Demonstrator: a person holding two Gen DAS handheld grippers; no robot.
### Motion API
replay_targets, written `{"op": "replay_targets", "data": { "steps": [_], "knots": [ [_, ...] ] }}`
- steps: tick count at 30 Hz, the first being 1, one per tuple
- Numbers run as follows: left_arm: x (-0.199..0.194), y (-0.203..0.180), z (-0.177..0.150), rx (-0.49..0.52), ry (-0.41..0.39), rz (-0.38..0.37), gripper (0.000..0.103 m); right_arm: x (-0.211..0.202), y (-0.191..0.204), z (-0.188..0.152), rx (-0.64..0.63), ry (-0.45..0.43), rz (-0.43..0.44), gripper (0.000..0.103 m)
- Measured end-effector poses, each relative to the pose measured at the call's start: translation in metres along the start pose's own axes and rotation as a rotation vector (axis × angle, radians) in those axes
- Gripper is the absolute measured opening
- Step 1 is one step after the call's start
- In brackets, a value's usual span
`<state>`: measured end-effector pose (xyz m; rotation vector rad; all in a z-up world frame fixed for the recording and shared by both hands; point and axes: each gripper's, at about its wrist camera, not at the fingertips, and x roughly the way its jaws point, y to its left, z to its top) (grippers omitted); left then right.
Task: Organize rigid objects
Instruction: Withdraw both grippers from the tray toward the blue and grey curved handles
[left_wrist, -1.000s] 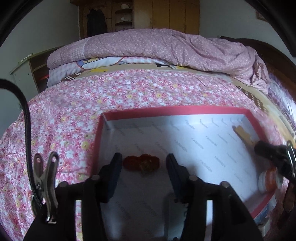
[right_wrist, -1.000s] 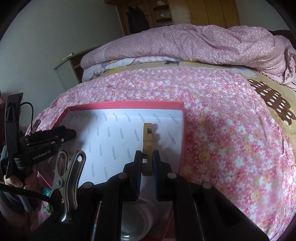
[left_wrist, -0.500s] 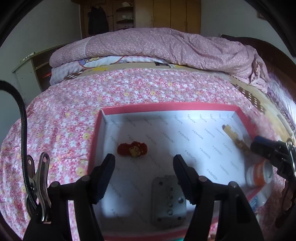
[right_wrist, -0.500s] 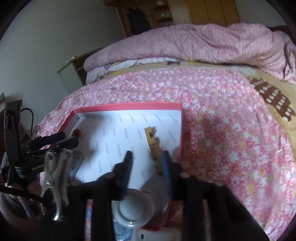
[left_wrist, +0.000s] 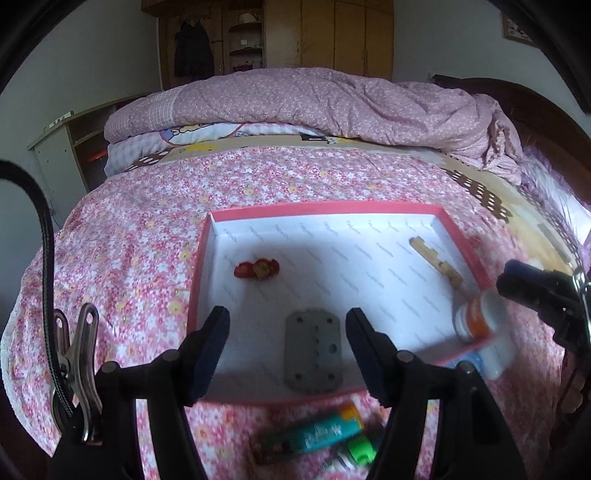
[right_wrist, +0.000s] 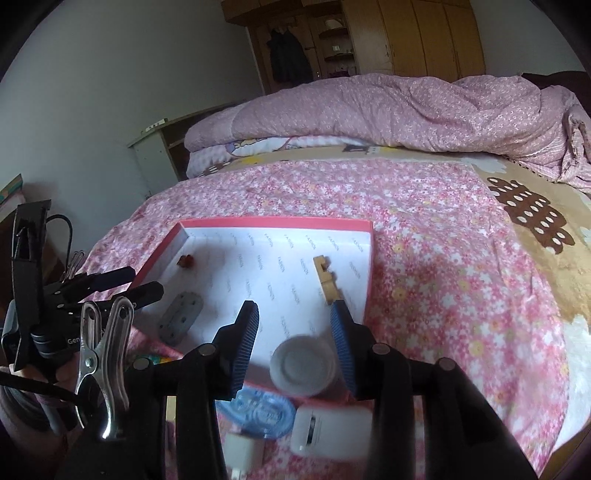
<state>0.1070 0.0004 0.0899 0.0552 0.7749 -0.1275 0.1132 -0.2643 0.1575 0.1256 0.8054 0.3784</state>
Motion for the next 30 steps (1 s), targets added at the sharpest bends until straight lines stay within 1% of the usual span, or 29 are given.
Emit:
{"op": "replay_targets", "data": {
  "steps": [13, 21, 25, 30],
  "knots": [
    [-0.04, 0.0, -0.037, -0.038, -0.01, -0.029, 0.069, -0.03, 0.015, -0.038, -0.002, 0.018, 0.001, 0.042],
    [-0.057, -0.006, -0.063, -0.047, 0.009, -0.061, 0.069, -0.051, 0.02, -0.077, 0.012, 0.055, 0.007, 0.042],
    [-0.062, -0.011, -0.075, -0.046, 0.015, -0.078, 0.069, -0.062, 0.018, -0.098, 0.042, 0.07, -0.004, 0.042],
    [-0.063, -0.02, -0.088, -0.042, 0.041, -0.103, 0.069, -0.073, 0.017, -0.12, 0.055, 0.093, -0.019, 0.042]
  ]
}}
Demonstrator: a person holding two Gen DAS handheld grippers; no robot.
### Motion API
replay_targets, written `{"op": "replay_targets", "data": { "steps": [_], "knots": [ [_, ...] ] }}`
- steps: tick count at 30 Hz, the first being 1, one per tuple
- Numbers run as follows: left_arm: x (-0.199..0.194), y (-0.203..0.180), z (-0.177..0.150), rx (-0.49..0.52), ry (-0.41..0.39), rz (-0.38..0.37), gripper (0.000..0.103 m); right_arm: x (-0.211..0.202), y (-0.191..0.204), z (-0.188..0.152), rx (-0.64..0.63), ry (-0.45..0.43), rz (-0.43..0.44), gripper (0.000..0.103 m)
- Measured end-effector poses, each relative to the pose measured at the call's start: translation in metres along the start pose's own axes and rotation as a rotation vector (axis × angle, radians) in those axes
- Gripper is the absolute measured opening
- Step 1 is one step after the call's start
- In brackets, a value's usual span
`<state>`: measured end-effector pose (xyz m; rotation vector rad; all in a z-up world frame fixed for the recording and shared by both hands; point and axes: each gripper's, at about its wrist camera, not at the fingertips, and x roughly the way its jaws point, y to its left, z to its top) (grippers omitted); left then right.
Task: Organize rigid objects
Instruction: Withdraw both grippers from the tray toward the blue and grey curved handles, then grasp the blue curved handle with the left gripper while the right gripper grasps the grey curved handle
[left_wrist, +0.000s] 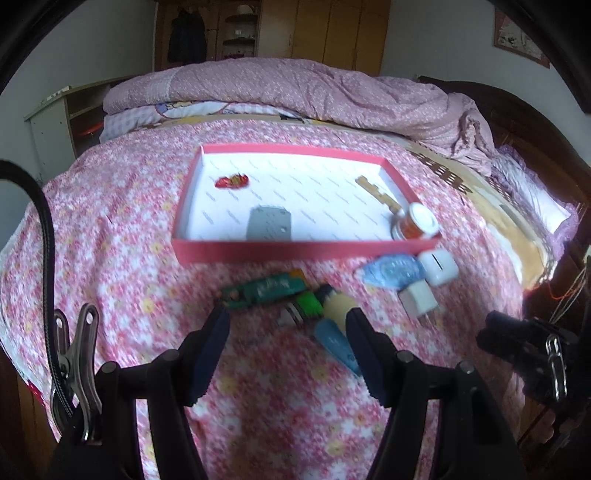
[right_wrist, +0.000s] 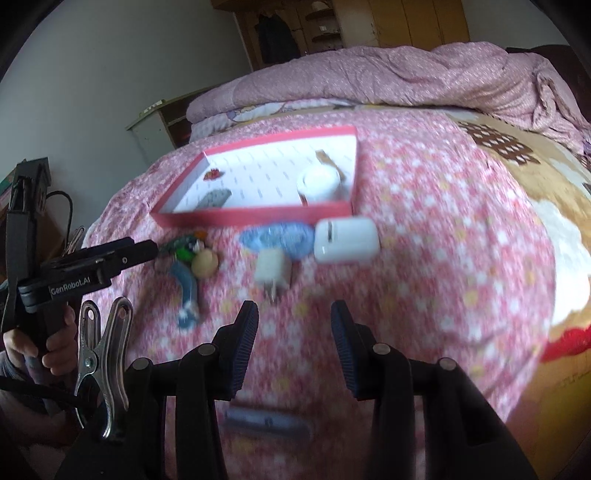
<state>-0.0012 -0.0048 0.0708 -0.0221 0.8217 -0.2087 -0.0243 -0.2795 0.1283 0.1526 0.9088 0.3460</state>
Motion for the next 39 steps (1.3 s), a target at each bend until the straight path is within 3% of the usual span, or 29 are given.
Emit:
{"op": "replay_targets", "data": {
  "steps": [9, 18, 28, 30, 32, 35, 39],
  "knots": [
    [0.005, -0.013, -0.018, 0.014, 0.045, -0.022, 0.069, -0.011, 0.008, -0.028, -0.043, 0.016, -0.025, 0.043],
    [0.012, -0.036, -0.026, 0.055, 0.078, -0.041, 0.069, -0.016, 0.004, -0.039, -0.046, 0.011, -0.03, 0.05],
    [0.035, -0.052, -0.029, 0.073, 0.113, -0.047, 0.069, -0.013, 0.006, -0.051, -0.083, 0.03, -0.027, 0.068],
    [0.04, -0.053, -0.03, 0.076, 0.116, -0.044, 0.063, -0.012, 0.007, -0.052, -0.087, 0.036, -0.021, 0.068],
    [0.041, -0.054, -0.031, 0.092, 0.102, -0.017, 0.043, -0.011, 0.008, -0.053, -0.094, 0.038, -0.023, 0.068],
    [0.04, -0.052, -0.032, 0.101, 0.092, -0.011, 0.026, -0.009, 0.01, -0.054, -0.108, 0.042, -0.028, 0.068],
    [0.037, -0.044, -0.031, 0.074, 0.1, -0.038, 0.015, -0.007, 0.013, -0.056, -0.124, 0.055, -0.023, 0.068]
  ]
}}
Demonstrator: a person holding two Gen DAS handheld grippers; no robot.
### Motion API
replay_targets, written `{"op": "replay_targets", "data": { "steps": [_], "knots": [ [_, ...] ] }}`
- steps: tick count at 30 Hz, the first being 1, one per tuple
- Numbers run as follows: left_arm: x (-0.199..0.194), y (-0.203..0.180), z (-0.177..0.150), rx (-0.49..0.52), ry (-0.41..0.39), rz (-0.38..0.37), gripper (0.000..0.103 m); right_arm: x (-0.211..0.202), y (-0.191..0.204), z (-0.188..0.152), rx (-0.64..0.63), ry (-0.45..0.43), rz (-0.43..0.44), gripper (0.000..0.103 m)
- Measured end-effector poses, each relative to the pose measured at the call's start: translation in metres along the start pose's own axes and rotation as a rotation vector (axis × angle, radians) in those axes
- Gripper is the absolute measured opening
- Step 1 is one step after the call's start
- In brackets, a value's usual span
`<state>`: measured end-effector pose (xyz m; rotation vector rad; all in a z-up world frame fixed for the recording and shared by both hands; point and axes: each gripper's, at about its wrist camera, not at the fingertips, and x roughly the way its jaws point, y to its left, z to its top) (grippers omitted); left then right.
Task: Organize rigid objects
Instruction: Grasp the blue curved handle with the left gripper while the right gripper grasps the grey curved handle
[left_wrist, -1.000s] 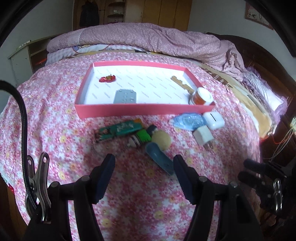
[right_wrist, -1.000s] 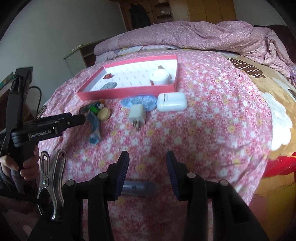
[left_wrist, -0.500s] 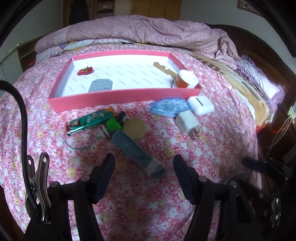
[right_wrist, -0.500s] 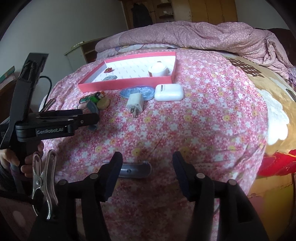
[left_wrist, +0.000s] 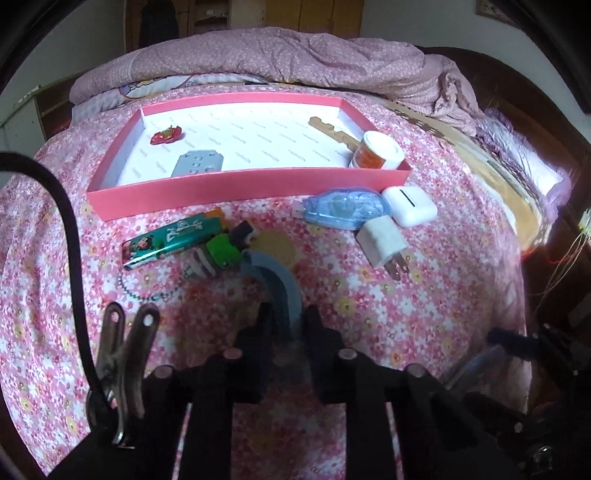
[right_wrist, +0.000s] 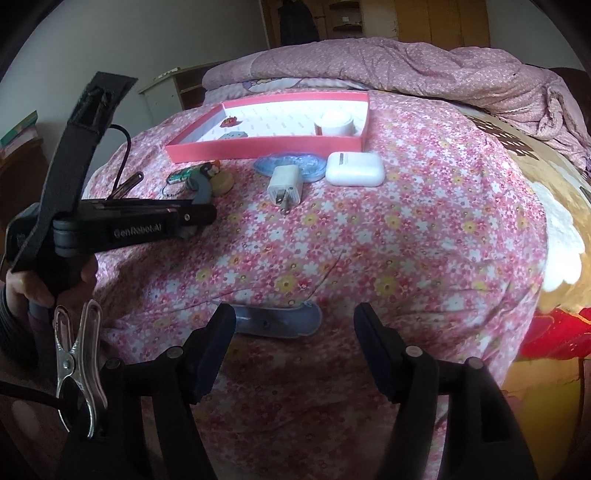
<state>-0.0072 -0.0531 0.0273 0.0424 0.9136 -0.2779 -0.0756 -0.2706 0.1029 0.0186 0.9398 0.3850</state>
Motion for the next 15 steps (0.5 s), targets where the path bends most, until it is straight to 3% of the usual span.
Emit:
{"op": "replay_targets", "data": {
  "steps": [8, 15],
  "knots": [
    [-0.02, 0.027, -0.013, -0.022, -0.031, 0.057, 0.013, 0.006, 0.011, -0.002, -0.041, 0.017, 0.0, 0.068],
    [-0.019, 0.04, -0.022, -0.06, -0.043, 0.031, 0.016, 0.015, 0.022, 0.0, -0.074, 0.036, -0.011, 0.069]
  ]
}}
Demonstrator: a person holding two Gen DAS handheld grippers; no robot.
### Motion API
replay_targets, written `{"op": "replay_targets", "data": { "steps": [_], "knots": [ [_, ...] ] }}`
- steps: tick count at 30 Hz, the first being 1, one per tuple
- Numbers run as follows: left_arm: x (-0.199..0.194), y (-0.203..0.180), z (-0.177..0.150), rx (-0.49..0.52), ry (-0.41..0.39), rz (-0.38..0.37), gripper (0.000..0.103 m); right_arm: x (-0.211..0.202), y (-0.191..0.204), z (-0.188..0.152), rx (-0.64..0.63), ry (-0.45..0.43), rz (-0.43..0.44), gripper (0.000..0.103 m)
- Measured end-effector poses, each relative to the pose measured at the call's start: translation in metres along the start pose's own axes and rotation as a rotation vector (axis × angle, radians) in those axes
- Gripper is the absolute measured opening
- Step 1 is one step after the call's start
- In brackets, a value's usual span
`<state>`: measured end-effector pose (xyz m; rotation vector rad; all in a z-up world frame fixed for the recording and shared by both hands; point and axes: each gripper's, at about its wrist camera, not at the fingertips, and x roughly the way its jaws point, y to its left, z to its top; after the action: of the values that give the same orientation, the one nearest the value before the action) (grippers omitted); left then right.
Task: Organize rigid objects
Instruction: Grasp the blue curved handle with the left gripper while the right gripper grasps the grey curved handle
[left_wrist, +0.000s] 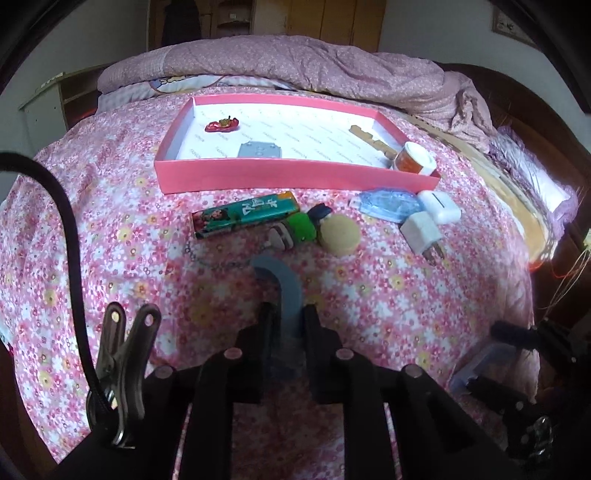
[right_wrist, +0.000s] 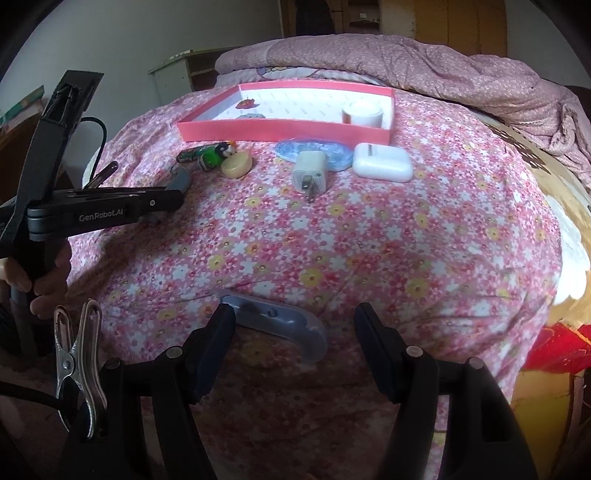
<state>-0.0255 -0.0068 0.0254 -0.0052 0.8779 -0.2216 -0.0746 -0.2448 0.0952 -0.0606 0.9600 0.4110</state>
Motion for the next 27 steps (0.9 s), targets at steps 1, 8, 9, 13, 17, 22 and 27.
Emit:
{"op": "replay_targets", "data": {
  "steps": [1, 8, 9, 13, 17, 22, 27],
  "knots": [
    [0.0, -0.001, -0.001, 0.003, -0.004, 0.001, 0.016, 0.001, 0.002, 0.0, -0.006, 0.002, -0.002, 0.069],
    [0.002, -0.01, -0.007, 0.036, -0.041, -0.017, 0.039, 0.0, 0.009, 0.003, -0.019, -0.003, -0.049, 0.084],
    [0.002, -0.012, -0.006, 0.047, -0.042, -0.011, 0.042, -0.001, 0.01, 0.005, -0.022, -0.01, -0.06, 0.086],
    [0.003, -0.018, -0.009, 0.07, -0.054, 0.004, 0.044, -0.006, 0.015, 0.008, -0.028, -0.013, -0.055, 0.088],
    [-0.001, -0.009, -0.011, 0.04, -0.055, -0.021, 0.041, -0.001, 0.025, 0.01, -0.054, 0.029, -0.026, 0.088],
    [-0.005, 0.001, -0.016, 0.02, -0.065, -0.044, 0.04, 0.014, 0.035, 0.007, -0.081, 0.088, -0.015, 0.088],
    [-0.005, 0.002, -0.016, 0.008, -0.068, -0.052, 0.04, 0.018, 0.037, 0.012, -0.076, 0.08, -0.021, 0.089]
  ]
}}
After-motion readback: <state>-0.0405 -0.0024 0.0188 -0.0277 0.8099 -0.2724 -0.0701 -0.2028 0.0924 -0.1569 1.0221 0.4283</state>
